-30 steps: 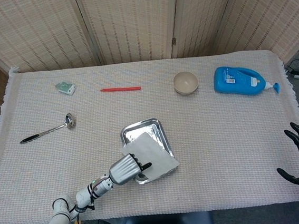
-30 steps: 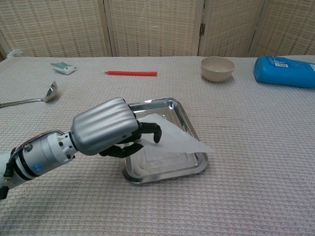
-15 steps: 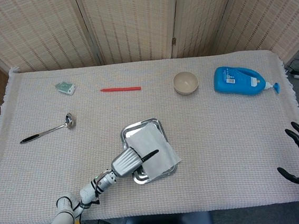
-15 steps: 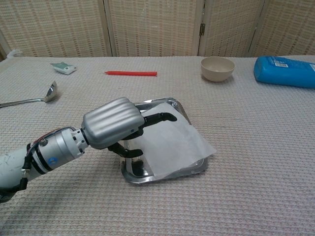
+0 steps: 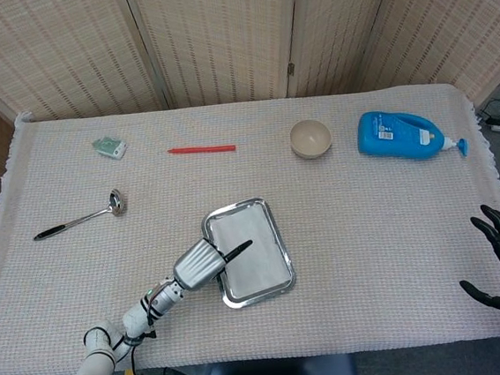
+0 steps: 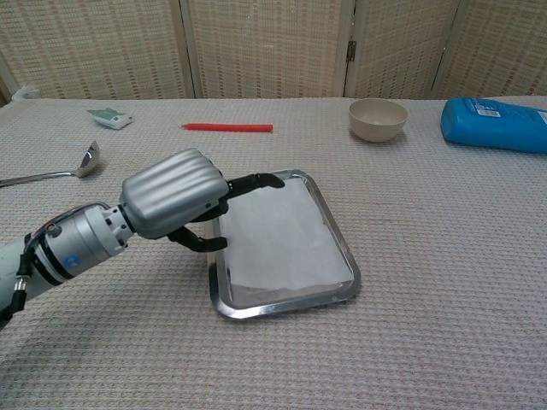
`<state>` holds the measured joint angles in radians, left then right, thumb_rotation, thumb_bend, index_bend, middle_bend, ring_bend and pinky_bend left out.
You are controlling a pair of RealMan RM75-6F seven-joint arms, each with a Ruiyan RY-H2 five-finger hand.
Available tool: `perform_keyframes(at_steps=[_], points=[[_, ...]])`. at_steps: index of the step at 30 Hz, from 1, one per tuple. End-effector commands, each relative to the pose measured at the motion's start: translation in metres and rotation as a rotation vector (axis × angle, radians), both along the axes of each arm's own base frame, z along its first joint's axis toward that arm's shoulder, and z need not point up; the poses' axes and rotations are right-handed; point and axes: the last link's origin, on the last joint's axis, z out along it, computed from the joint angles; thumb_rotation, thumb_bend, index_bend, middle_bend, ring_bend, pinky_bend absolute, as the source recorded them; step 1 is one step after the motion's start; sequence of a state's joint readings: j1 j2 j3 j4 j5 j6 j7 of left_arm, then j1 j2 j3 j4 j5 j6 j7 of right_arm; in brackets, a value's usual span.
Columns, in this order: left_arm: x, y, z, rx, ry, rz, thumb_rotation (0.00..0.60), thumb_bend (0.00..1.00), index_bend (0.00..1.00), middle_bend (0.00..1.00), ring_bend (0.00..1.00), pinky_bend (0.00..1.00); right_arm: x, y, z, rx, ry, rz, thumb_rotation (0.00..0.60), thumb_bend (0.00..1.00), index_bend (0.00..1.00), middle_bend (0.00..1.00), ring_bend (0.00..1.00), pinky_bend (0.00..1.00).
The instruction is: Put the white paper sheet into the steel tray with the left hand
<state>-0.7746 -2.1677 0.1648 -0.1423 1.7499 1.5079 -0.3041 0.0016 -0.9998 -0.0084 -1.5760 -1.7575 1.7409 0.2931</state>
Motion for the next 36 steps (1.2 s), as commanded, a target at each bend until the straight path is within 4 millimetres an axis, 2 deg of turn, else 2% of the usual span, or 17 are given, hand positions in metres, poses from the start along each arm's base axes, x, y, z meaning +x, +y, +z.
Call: perform_keyframes(at_steps=[1,12,16,20,36], points=[[-0.001,-0.002,0.004,0.002,-0.008,-0.018,0.600,0.28,0.20,1.00,1.00,1.00,0.000,0.000,-0.001,0.000,0.002,-0.001,0.600,0.24,0.00,0.00,0.00,0.00],[-0.002,-0.002,0.001,0.019,0.018,-0.013,0.600,0.27,0.20,1.00,1.00,1.00,0.002,0.002,-0.002,0.002,0.004,0.010,0.600,0.24,0.00,0.00,0.00,0.00],[-0.001,0.007,0.000,0.069,0.014,0.055,0.600,0.16,0.18,1.00,1.00,1.00,0.001,0.001,0.000,-0.002,0.000,0.006,0.600,0.24,0.00,0.00,0.00,0.00],[0.000,0.010,0.001,0.077,0.005,0.076,0.600,0.13,0.16,1.00,1.00,1.00,0.000,0.001,0.001,-0.004,-0.004,0.005,0.600,0.24,0.00,0.00,0.00,0.00],[0.003,-0.013,0.006,0.057,-0.066,0.026,0.600,0.12,0.19,1.00,1.00,1.00,0.003,0.004,-0.003,0.006,0.001,0.018,0.600,0.24,0.00,0.00,0.00,0.00]])
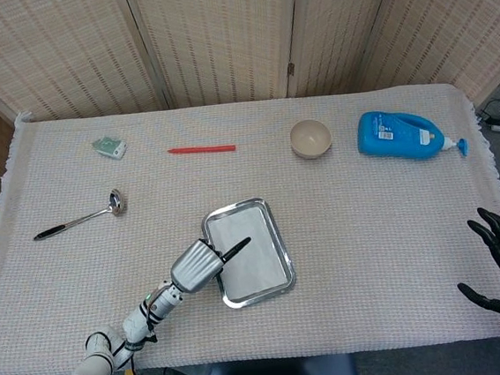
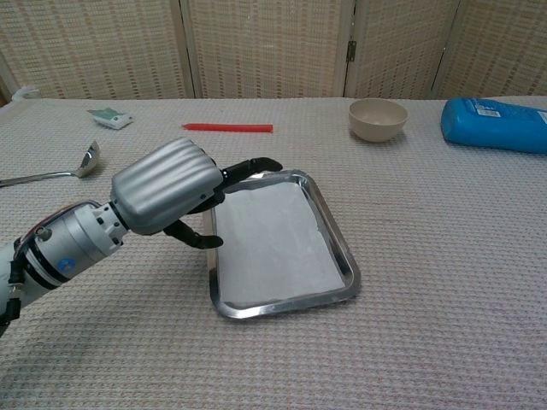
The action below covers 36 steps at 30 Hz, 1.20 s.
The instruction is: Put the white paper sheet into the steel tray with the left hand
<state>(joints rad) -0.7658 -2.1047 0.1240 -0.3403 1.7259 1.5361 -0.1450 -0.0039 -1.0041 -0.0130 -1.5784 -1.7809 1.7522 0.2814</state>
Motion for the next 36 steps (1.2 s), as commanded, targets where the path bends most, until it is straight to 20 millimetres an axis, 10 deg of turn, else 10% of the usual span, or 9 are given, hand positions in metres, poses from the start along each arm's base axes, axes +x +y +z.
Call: perform_keyframes(at_steps=[1,7,13,20,29,36], points=[[-0.002,-0.004,0.000,-0.024,-0.031,0.040,0.600,0.13,0.19,1.00,1.00,1.00,0.000,0.000,0.000,0.003,-0.001,0.002,0.600,0.24,0.00,0.00,0.00,0.00],[0.001,-0.002,0.010,-0.075,-0.058,0.081,0.600,0.61,0.28,1.00,1.00,1.00,0.000,-0.001,0.000,0.008,-0.006,0.001,0.600,0.24,0.00,0.00,0.00,0.00],[0.001,-0.014,0.034,-0.119,-0.025,0.126,0.600,0.71,0.29,1.00,1.00,1.00,0.001,-0.001,-0.002,0.018,-0.001,0.004,0.600,0.24,0.00,0.00,0.00,0.00],[-0.021,-0.036,0.078,-0.056,-0.033,0.205,0.600,0.59,0.29,1.00,0.87,0.98,0.001,-0.001,-0.004,0.021,0.006,0.004,0.600,0.24,0.00,0.00,0.00,0.00],[-0.109,-0.083,0.176,0.248,-0.027,0.567,0.600,0.27,0.17,0.35,0.17,0.18,0.001,-0.007,-0.016,0.044,0.036,-0.013,0.600,0.24,0.00,0.00,0.00,0.00],[-0.159,-0.122,0.219,0.397,-0.006,0.845,0.600,0.22,0.13,0.23,0.07,0.05,0.001,-0.018,-0.028,0.056,0.069,-0.035,0.600,0.24,0.00,0.00,0.00,0.00]])
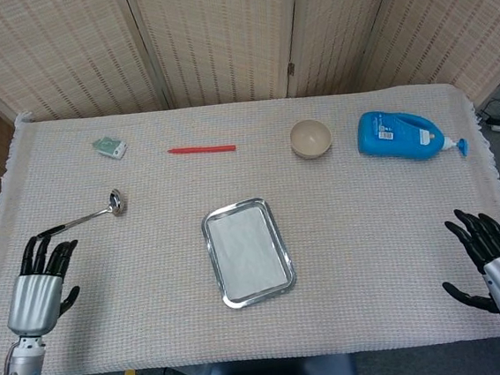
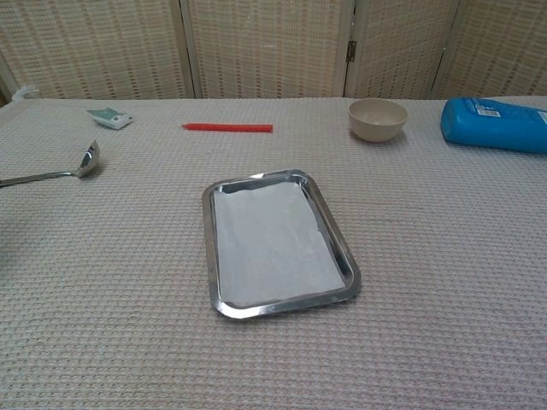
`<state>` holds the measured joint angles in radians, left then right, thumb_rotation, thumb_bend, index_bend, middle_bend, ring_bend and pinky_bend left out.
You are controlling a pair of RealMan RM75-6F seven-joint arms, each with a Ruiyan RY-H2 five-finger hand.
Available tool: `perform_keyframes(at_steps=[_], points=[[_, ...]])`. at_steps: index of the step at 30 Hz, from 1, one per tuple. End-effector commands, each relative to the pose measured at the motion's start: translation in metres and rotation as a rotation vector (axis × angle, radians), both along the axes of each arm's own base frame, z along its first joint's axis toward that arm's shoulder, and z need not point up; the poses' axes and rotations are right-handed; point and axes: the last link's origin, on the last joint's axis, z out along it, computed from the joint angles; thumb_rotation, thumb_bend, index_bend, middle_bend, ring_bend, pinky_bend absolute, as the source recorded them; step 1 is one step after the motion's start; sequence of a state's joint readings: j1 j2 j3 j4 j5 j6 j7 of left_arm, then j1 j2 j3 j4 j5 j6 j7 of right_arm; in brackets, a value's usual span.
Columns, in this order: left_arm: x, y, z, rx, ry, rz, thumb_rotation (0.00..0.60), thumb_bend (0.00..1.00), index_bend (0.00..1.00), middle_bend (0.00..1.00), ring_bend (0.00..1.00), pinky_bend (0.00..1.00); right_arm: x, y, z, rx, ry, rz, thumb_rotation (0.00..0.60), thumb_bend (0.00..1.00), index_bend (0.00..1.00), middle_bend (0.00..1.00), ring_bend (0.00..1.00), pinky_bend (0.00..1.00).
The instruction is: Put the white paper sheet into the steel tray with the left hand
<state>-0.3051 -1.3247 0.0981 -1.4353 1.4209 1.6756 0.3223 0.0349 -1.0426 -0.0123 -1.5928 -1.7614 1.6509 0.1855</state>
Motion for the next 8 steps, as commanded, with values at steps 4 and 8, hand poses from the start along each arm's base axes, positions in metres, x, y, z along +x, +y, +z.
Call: perform_keyframes(at_steps=[4,8], points=[[-0.028,-0.030,0.023,0.048,-0.039,0.155,0.600,0.18,0.07,0.19,0.05,0.03,0.001,-0.010,-0.013,0.021,0.028,-0.013,0.600,0.24,0.00,0.00,0.00,0.00],[-0.023,-0.032,0.032,0.069,-0.072,0.101,0.600,0.17,0.07,0.17,0.04,0.01,0.002,-0.009,-0.019,0.037,0.046,-0.009,0.600,0.24,0.00,0.00,0.00,0.00]])
